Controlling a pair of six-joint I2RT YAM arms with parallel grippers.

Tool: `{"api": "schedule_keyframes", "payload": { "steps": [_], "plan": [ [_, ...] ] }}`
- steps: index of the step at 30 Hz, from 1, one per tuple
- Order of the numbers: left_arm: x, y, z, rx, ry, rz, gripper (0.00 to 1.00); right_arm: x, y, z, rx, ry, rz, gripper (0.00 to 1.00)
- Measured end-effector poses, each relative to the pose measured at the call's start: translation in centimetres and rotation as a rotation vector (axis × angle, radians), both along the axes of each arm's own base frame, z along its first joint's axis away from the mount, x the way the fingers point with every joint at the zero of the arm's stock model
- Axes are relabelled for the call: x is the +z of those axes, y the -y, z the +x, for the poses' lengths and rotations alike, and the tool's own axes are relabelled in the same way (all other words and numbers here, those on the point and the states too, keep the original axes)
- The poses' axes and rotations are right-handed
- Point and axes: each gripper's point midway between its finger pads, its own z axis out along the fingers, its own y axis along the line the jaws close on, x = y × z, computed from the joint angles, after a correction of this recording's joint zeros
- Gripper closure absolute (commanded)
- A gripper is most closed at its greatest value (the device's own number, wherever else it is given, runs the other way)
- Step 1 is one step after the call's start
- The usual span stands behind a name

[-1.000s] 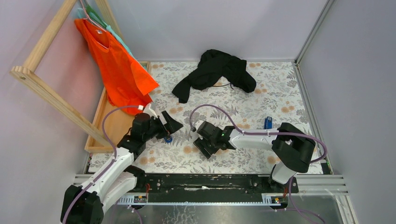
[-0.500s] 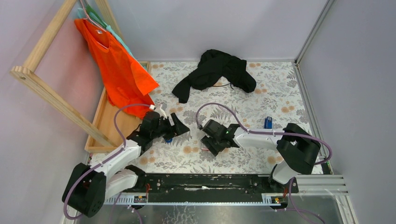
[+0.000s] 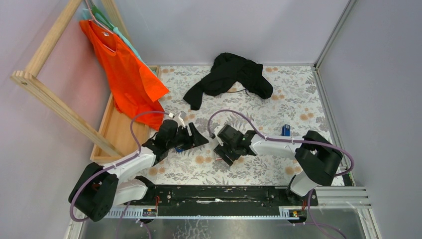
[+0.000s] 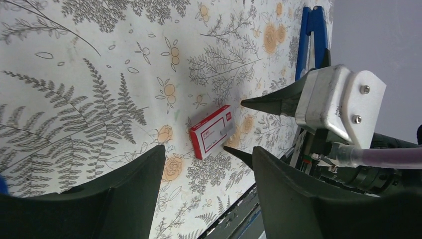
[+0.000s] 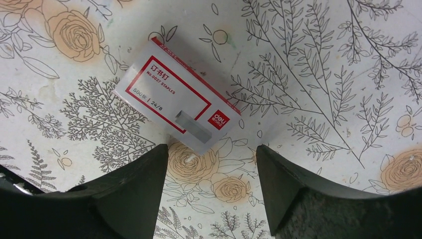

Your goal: Load the staples into the stapler

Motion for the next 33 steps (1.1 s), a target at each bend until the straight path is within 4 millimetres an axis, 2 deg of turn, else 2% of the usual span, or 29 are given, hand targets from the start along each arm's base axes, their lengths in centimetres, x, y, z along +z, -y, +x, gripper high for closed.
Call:
{"api": "schedule_keyframes", "payload": {
  "steps": [8, 12, 21, 27, 33],
  "plan": [
    [-1.1, 0.5, -1.8, 0.018, -0.062, -0.02, 0.37, 0.1, -0.5, 0.1, 0.072, 0.009, 0.006, 0.25],
    [-1.6, 0.6, -2.5, 0.033, -0.083, -0.024, 0.38, 0.3, -1.2, 0.3, 0.116, 0.02, 0.027, 0.24],
    [-2.4, 0.5, -3.1, 0.057, -0.105, -0.051, 0.42, 0.4, -2.6, 0.0, 0.203, 0.009, 0.08, 0.28],
    [-3.0, 0.5, -3.4, 0.074, -0.126, -0.079, 0.43, 0.4, -2.9, -0.3, 0.212, -0.006, 0.094, 0.34],
    [-2.8, 0.8, -3.2, 0.077, -0.128, -0.098, 0.43, 0.4, -3.1, -0.9, 0.22, -0.022, 0.1, 0.34]
  ]
}}
